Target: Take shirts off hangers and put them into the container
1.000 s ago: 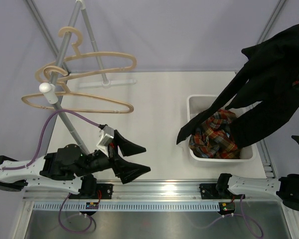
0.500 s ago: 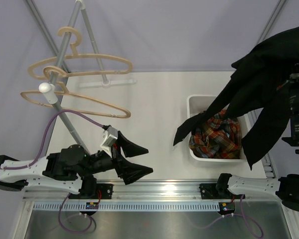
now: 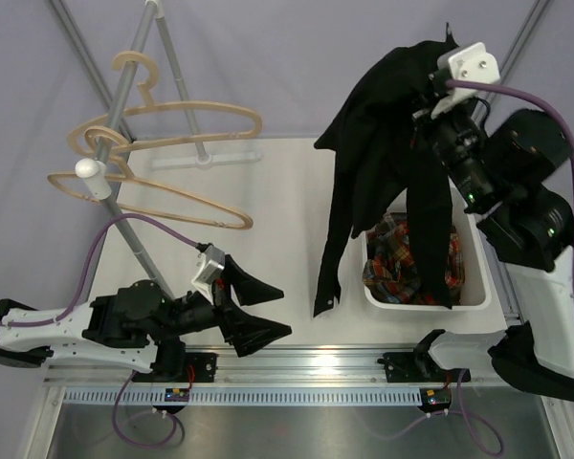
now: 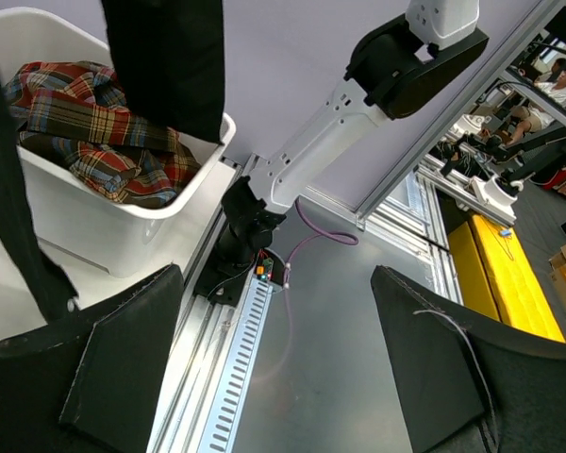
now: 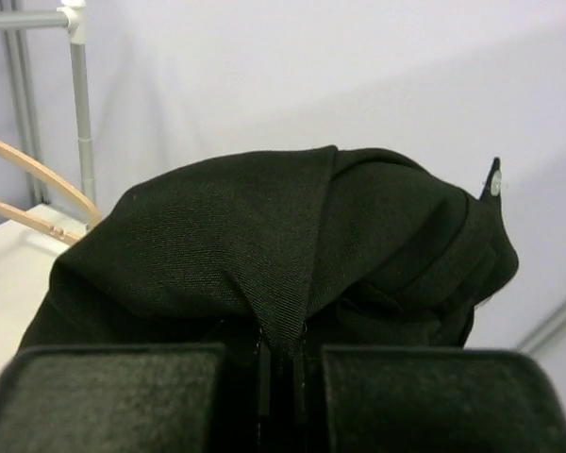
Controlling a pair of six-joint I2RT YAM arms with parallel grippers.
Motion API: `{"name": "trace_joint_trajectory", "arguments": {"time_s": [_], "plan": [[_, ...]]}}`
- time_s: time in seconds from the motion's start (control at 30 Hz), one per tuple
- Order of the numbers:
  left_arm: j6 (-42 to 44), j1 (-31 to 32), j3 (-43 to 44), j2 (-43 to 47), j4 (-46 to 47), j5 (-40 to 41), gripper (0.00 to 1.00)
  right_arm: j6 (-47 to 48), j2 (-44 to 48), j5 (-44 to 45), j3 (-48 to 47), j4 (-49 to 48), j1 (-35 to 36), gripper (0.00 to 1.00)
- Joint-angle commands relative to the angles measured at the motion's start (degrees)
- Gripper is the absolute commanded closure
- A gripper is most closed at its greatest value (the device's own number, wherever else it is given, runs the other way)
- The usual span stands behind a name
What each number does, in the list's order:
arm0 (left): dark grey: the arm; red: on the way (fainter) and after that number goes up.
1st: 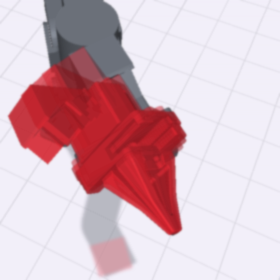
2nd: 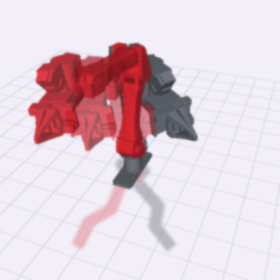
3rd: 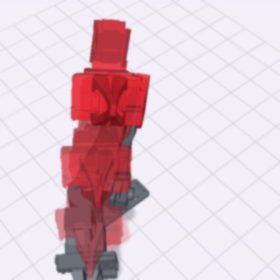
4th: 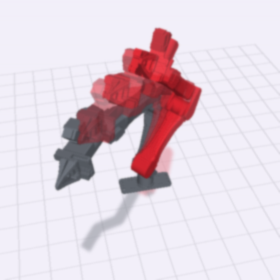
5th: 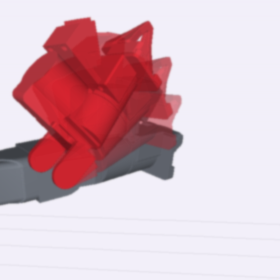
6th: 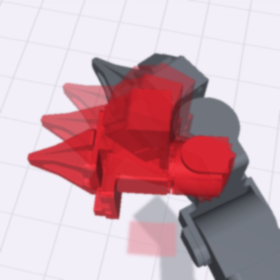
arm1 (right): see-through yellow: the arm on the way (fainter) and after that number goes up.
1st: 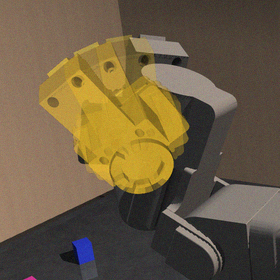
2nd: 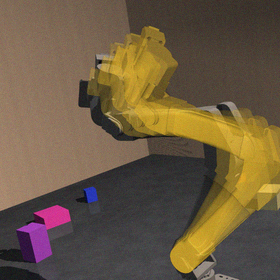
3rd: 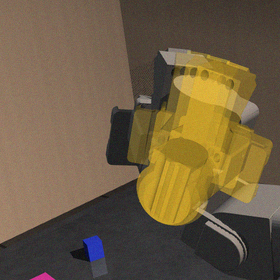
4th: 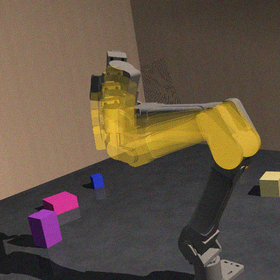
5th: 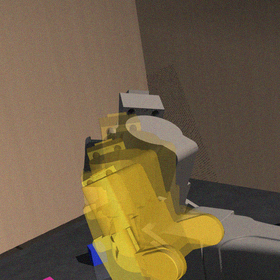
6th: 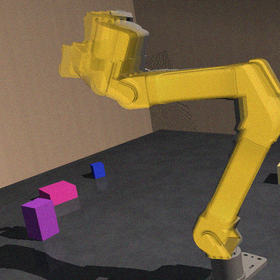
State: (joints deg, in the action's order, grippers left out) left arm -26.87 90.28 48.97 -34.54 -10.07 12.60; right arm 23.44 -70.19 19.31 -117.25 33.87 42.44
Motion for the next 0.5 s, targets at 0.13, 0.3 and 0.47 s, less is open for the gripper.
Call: {"name": "trace_joint_trajectory", "arguments": {"time_s": [0.13, 0.3, 0.47], "plan": [[-0.64, 0.16, -0.37, 0.79, 1.19, 0.41, 0.15, -10.87, -8.64, -23.44, -11.77, -0.11, -17.37, 1.00], [-0.29, 0.16, -0.01, 0.36, 0.22, 0.94, 0.14, -11.58, -9.52, -20.54, -16.25, 1.02, -21.60, 1.00], [-0.20, 0.16, 0.69, -0.96, -0.57, 0.94, 0.14, -11.75, -9.44, -15.80, -19.94, 2.43, -24.77, 1.00]]}}
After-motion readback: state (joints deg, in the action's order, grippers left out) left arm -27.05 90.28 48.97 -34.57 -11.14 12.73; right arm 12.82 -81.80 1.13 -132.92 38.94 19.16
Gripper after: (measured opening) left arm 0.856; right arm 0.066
